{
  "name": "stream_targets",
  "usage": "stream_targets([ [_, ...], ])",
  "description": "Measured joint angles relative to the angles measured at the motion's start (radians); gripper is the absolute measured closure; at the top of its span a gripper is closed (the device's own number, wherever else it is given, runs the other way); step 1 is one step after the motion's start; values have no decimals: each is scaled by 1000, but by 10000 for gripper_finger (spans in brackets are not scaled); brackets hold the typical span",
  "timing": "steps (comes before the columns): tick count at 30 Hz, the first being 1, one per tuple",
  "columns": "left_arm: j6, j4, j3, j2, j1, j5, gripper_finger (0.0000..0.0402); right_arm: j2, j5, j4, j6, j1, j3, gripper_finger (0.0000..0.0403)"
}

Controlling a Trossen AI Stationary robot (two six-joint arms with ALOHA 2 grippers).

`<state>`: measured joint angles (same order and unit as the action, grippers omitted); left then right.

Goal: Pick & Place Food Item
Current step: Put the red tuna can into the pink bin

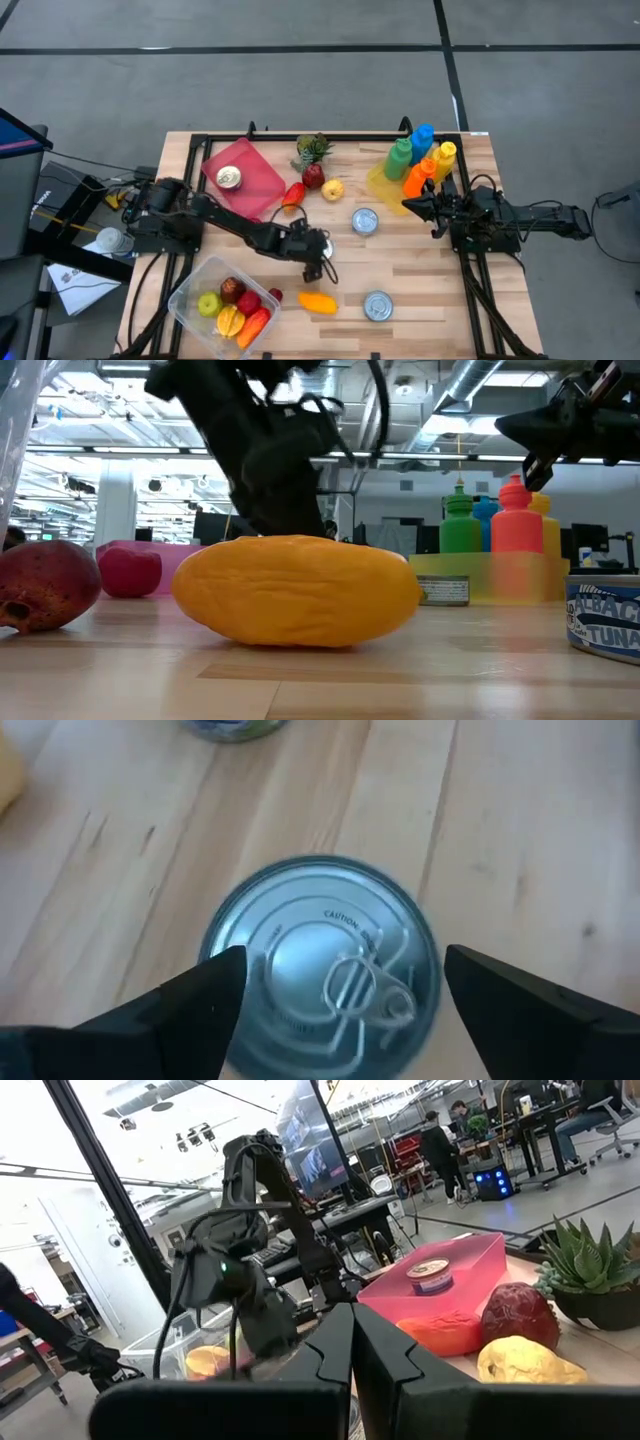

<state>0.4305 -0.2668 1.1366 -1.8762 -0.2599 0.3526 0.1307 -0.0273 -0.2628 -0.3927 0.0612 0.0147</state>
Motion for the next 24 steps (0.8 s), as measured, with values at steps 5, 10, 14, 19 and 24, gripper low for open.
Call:
stream_targets([
  [5,49,10,-33,135,3,38,69,0,0,-2,0,0,0,403],
  [10,68,20,-59,223,37,134,69,0,0,-1,0,0,0,403],
  [14,138,11,-85,211,93,110,73,0,0,0,0,0,0,403],
  [19,152,48,-106,146,126,101,81,0,0,-1,0,0,0,403],
  [24,87,169,-132,76,104,40,92,0,0,0,0,0,0,403],
])
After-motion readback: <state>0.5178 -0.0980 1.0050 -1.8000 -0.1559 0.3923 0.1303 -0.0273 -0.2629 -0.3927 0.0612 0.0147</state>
